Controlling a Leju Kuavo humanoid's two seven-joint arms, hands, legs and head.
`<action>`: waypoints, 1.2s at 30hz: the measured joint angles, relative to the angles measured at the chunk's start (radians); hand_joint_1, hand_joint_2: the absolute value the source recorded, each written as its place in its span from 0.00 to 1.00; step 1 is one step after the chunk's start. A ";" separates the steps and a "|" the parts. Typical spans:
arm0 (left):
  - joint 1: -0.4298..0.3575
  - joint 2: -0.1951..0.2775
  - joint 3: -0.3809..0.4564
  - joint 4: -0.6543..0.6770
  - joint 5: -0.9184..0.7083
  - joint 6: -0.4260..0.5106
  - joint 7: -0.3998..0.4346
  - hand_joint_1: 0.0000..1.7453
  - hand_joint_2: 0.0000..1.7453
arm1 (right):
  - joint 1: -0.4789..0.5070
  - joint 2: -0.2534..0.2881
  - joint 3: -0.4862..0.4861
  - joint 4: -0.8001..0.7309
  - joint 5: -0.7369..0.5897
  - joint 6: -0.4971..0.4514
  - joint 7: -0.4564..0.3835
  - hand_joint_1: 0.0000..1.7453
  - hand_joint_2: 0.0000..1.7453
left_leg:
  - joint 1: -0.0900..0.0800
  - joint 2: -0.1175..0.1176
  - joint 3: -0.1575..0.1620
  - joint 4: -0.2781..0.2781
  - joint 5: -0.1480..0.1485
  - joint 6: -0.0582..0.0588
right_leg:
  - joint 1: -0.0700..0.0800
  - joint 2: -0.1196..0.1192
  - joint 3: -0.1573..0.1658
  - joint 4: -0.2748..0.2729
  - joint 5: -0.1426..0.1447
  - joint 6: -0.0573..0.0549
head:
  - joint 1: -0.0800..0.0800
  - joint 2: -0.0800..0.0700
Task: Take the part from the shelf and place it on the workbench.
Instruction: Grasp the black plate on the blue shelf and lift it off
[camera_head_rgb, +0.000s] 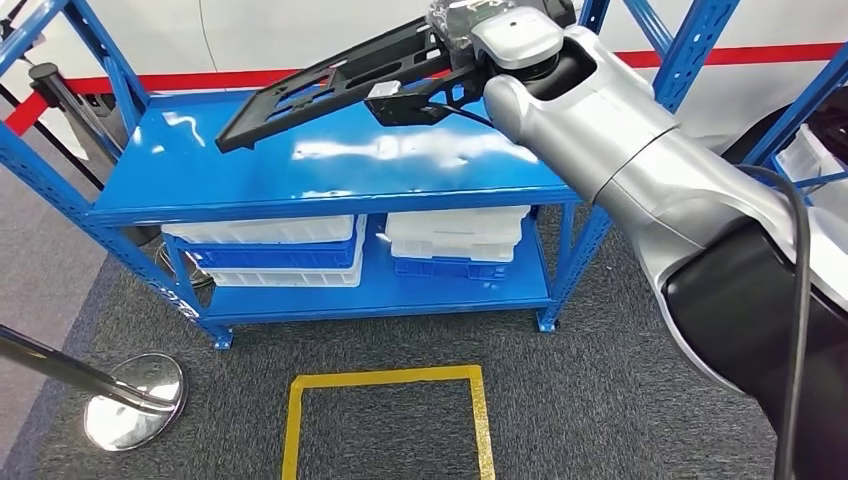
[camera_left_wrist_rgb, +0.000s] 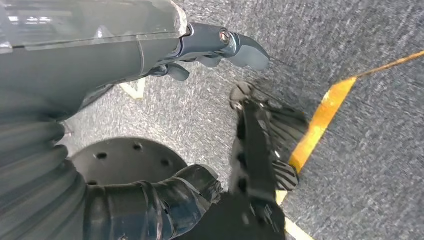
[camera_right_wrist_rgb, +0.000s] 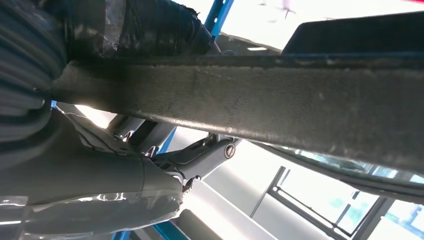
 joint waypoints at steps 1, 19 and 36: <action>-0.002 0.000 0.000 0.000 0.000 0.000 -0.001 0.00 1.00 | -0.001 -0.001 0.000 0.001 -0.002 -0.002 -0.001 1.00 1.00 | -0.001 -0.001 0.054 -0.065 0.009 0.006 | 0.000 0.000 -0.011 0.000 0.011 0.003 | 0.000 0.000; 0.007 0.000 0.001 0.001 0.002 -0.002 -0.011 0.00 1.00 | 0.010 -0.047 0.000 0.010 -0.015 -0.021 -0.013 1.00 1.00 | -0.009 0.006 -0.013 -0.242 0.140 0.041 | -0.003 0.005 0.106 0.069 -0.098 0.043 | 0.001 0.000; 0.016 0.016 0.002 -0.001 -0.001 -0.006 -0.019 0.00 1.00 | 0.031 -0.048 0.000 0.018 -0.019 -0.037 -0.015 1.00 1.00 | -0.012 -0.001 0.168 -0.250 -0.015 0.016 | 0.001 -0.003 -0.031 -0.018 0.059 0.020 | 0.002 0.000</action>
